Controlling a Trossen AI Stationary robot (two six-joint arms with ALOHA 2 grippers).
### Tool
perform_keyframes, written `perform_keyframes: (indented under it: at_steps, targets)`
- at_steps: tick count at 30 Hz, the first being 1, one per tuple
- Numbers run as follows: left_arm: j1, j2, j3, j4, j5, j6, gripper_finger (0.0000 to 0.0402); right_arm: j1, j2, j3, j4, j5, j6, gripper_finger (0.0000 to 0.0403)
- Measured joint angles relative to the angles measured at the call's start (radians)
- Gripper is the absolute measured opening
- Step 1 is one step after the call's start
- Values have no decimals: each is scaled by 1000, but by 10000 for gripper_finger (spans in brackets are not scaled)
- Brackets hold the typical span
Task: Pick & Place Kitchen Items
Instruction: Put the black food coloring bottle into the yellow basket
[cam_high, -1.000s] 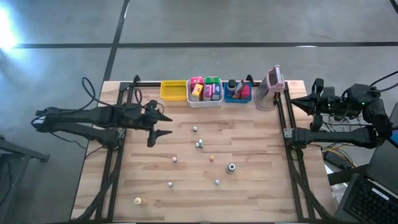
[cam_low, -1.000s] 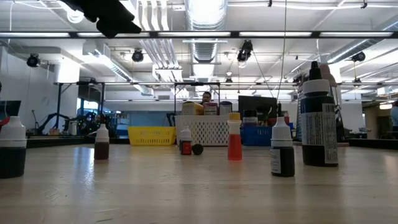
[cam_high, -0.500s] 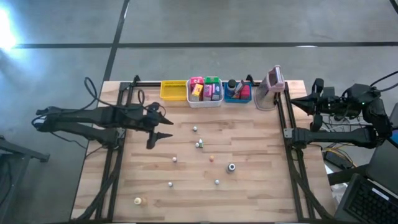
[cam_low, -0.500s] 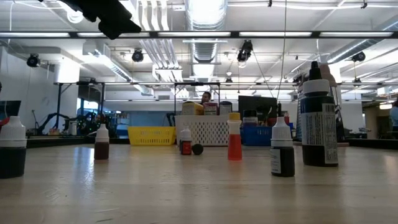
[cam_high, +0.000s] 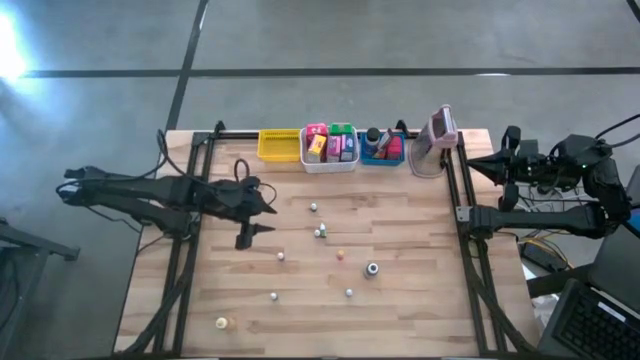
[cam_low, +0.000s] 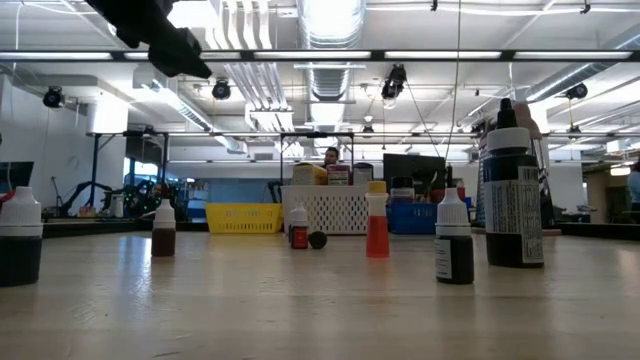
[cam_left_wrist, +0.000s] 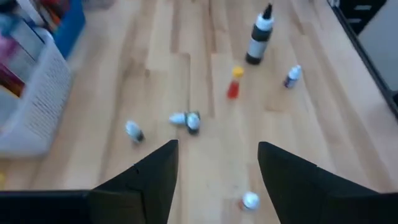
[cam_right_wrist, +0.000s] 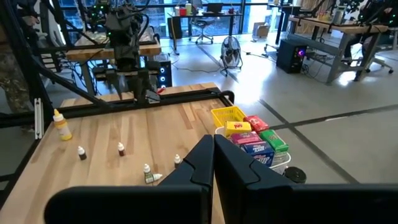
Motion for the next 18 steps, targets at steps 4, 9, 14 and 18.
perform_keyframes:
  at_steps: [4, 9, 14, 18]
  targets:
    - [-4, 1, -2, -17, 19, -28, 225, 0, 0, 0, 0, 0, -4, 8]
    - [-39, 4, 21, -86, 273, -89, 223, 0, 0, 0, 0, 0, -4, 8]
    - [-217, 3, 128, -163, 175, -162, 209, 0, 0, 0, 0, 0, -2, 8]
    - [-447, 3, 184, -271, -204, -196, 193, 0, 0, 0, 0, 0, 0, 8]
